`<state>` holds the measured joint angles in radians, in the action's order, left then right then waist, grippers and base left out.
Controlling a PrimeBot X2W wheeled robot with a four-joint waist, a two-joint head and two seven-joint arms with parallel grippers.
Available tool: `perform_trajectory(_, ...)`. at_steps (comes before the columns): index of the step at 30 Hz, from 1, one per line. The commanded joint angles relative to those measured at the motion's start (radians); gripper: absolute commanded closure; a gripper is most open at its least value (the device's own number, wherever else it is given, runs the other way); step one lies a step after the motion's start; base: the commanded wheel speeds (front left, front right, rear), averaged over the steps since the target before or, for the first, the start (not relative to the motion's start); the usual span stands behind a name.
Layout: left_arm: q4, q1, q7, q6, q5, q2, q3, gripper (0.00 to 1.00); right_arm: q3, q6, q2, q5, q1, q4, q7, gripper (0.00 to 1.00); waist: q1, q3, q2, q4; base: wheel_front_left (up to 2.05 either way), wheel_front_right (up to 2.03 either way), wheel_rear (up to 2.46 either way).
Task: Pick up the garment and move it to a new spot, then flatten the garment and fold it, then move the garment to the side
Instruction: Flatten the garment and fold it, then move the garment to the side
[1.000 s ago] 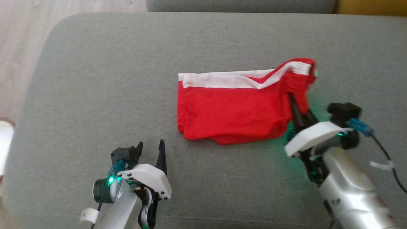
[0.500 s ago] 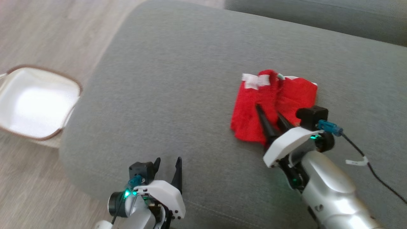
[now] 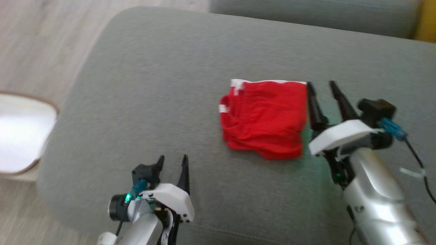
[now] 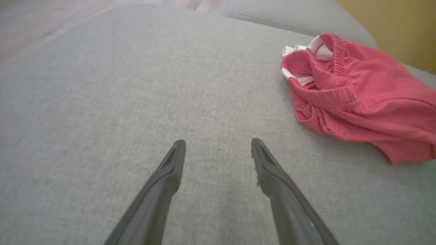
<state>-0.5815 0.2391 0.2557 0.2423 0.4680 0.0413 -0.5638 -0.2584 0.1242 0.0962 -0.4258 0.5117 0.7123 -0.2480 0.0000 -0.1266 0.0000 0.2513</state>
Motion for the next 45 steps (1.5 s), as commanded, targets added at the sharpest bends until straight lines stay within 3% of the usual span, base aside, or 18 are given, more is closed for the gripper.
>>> perform_trajectory(1, 0.038, 0.04, 0.006, 0.012, -0.024, 0.009, 0.046, 0.0, 0.018, 0.007, -0.013, 0.037, -0.027, -0.046, -0.013, 0.0, 0.0, 0.009, 0.0, -0.068, 0.0, 0.0, 0.0)
perform_trajectory(13, 0.104, -0.019, 0.006, 0.02, -0.155, 0.009, 0.159, 0.0, 0.194, 0.007, -0.042, 0.202, -0.184, -0.132, -0.014, 0.0, 0.0, 0.053, 0.0, -0.214, 0.0, 0.0, 0.0)
perform_trajectory(25, 0.131, -0.12, 0.006, -0.008, -0.207, 0.009, 0.235, 0.0, 0.153, 0.007, -0.046, 0.159, -0.267, -0.12, -0.014, 0.0, 0.0, 0.092, 0.0, -0.272, 0.0, 0.0, 0.0)
perform_trajectory(29, 0.137, -0.111, 0.006, -0.014, -0.205, 0.009, 0.224, 0.0, 0.144, 0.007, -0.046, 0.159, -0.261, -0.115, -0.014, 0.0, 0.0, 0.075, 0.0, -0.256, 0.0, 0.0, 0.0)
perform_trajectory(36, 0.155, -0.062, 0.006, -0.015, -0.19, 0.009, 0.149, 0.0, 0.044, 0.007, -0.046, 0.172, -0.137, -0.044, -0.014, 0.0, 0.0, -0.007, 0.0, -0.166, 0.0, 0.0, 0.0)
perform_trajectory(45, 0.161, -0.036, 0.006, 0.005, -0.161, 0.009, 0.082, 0.0, -0.04, 0.007, -0.04, 0.198, 0.062, 0.15, 0.031, 0.0, 0.0, -0.073, 0.0, -0.025, 0.0, 0.0, 0.0)
